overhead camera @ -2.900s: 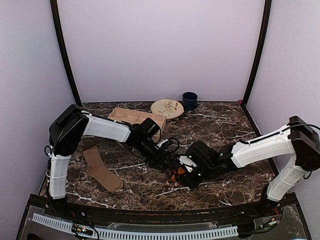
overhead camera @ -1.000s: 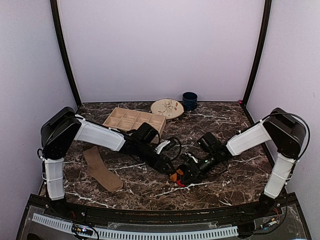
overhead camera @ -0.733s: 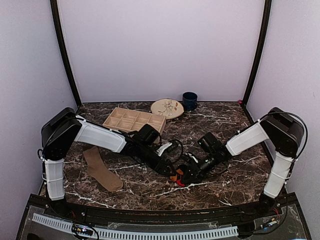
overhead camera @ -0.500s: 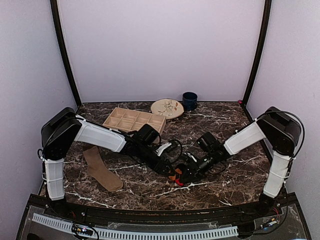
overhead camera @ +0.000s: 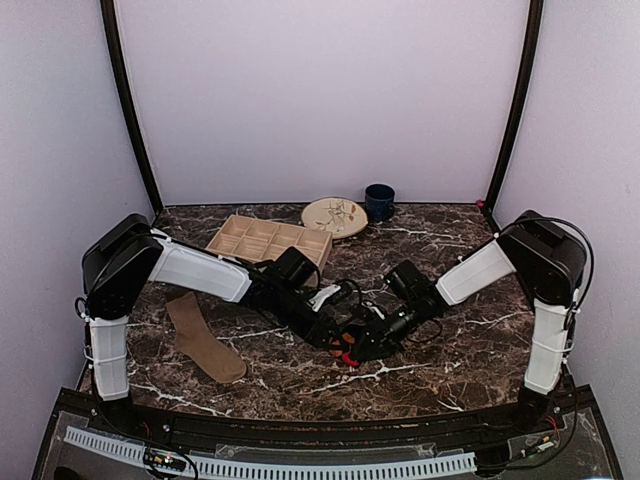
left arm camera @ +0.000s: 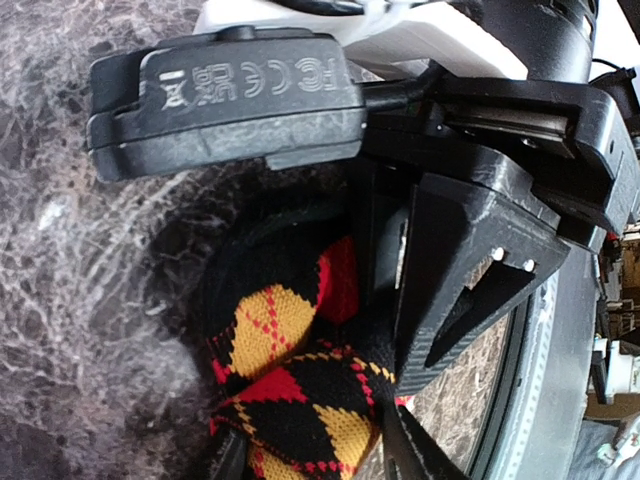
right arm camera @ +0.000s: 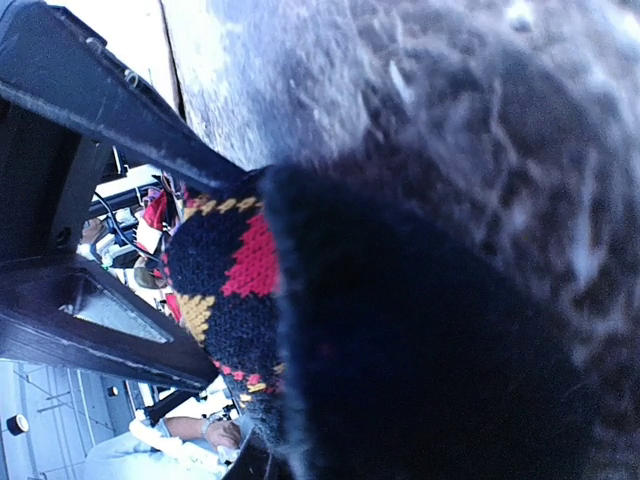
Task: Roll the socks
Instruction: Roll the sock at the center of the board.
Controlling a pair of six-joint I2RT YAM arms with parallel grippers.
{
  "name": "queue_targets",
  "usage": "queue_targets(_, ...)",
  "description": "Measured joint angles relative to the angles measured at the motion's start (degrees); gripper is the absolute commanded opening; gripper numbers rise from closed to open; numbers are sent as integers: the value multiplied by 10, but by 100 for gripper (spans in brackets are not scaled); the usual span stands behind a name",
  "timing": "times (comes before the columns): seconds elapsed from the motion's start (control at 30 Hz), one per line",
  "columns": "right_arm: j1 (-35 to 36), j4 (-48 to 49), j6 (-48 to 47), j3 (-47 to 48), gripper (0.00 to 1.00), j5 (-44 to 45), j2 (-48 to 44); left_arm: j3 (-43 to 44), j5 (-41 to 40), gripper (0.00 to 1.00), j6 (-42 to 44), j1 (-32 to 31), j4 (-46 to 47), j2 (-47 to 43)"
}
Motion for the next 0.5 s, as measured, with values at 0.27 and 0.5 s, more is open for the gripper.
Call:
queue_targets(0.27, 0, 7, 15, 16, 14, -4, 14, 0, -4, 33, 0, 5, 0, 0)
queue_targets(0.5, 0, 10, 25, 17, 22, -2, 15, 0, 0, 26, -11, 6, 5, 8)
